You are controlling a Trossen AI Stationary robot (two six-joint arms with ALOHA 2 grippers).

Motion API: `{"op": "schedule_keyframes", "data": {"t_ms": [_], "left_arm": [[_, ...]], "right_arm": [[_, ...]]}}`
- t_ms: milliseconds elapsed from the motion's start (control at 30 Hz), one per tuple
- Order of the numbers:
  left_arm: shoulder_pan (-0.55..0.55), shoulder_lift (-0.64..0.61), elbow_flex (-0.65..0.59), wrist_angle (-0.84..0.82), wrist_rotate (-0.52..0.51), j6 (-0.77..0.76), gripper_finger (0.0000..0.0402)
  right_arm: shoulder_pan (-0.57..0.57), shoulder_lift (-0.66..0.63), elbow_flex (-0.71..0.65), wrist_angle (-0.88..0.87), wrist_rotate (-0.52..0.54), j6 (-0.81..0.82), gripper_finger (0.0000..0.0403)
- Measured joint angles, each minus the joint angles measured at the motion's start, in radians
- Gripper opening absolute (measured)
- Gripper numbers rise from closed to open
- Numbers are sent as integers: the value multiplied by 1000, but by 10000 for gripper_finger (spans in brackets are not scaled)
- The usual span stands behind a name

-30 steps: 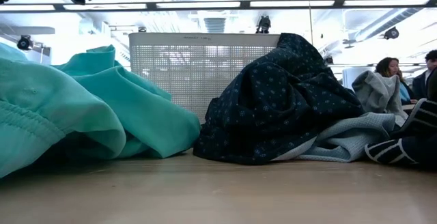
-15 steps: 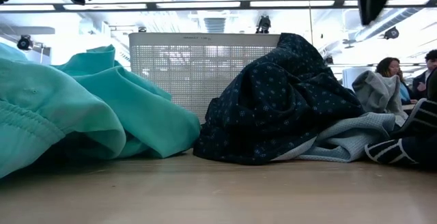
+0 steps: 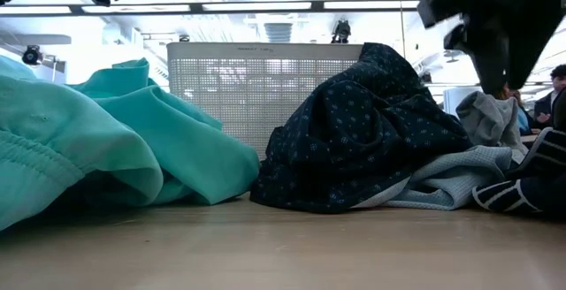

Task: Sort clothes
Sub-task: Put the gray sock into the white laundry bin

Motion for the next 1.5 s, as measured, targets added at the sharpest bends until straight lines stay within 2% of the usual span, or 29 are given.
{"op": "schedule_keyframes", "data": {"t_ms": [267, 400, 500, 567, 700, 767, 1067, 1167, 1333, 1400, 1500], "left_arm": [[0, 0, 0, 0, 0, 0, 114], [0, 0, 0, 0, 0, 1, 114], [0, 0, 0, -1, 0, 1, 114], [0, 0, 0, -1, 0, 1, 114], [0, 0, 0, -1, 0, 1, 114], [0, 0, 0, -1, 0, 1, 114], [0, 0, 0, 0, 0, 2, 114], [0, 0, 0, 0, 0, 2, 114], [0, 0, 0, 0, 0, 2, 114], [0, 0, 0, 0, 0, 1, 114], [0, 0, 0, -1, 0, 2, 114]], "right_arm": [[-8, 0, -96, 95, 5, -27, 236], [-10, 0, -126, 138, 3, -49, 221], [-14, 0, -132, 163, 1, -59, 184], [-15, 0, -126, 164, 0, -71, 142], [-15, 0, -88, 159, -41, -80, 32], [-14, 0, -56, 151, -63, -80, 11], [-14, 0, 194, 98, -72, -100, 3], [-14, -1, 261, 45, -19, -106, 1], [-14, -1, 265, -46, 57, -51, 18], [-14, 5, 239, -72, 46, -35, 37], [-13, 17, 182, -69, -24, -5, 76]]}}
